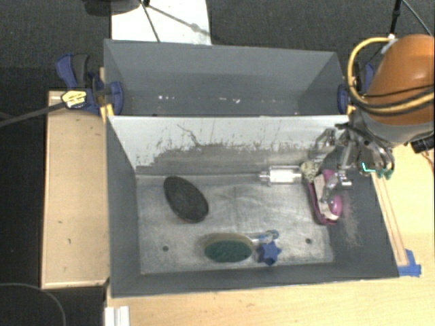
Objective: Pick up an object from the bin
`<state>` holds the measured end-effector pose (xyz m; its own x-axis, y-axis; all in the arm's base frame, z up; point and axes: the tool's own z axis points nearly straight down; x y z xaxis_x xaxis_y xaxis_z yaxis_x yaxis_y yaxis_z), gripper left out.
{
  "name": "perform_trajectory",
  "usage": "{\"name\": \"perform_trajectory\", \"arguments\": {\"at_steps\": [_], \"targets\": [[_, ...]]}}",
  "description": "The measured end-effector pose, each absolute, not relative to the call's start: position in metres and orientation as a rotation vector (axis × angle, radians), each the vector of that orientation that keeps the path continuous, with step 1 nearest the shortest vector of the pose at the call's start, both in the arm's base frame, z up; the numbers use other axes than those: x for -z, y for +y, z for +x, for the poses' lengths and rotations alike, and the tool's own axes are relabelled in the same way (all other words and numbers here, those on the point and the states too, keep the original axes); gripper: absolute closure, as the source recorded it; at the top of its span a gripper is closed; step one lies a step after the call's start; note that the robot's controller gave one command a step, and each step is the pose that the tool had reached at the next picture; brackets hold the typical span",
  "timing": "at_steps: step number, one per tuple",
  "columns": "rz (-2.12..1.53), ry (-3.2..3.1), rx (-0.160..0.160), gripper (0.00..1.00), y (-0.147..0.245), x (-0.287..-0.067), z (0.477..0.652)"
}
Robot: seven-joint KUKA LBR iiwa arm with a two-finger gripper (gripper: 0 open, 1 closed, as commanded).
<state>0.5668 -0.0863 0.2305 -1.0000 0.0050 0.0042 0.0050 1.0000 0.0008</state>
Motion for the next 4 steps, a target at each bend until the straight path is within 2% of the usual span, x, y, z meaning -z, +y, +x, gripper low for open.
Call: {"name": "perform_trajectory", "arguments": {"at_steps": [1, 2, 3, 4], "targets": [[0.049, -3.131, 0.005, 0.0, -0.014, -0.162, 0.472], [0.151, -3.146, 0.004, 0.0, 0.032, -0.074, 0.483], [0.151, -3.147, 0.001, 1.0, 0.029, -0.078, 0.484], [0.401, -3.124, -0.001, 1.0, 0.028, -0.216, 0.501]]}}
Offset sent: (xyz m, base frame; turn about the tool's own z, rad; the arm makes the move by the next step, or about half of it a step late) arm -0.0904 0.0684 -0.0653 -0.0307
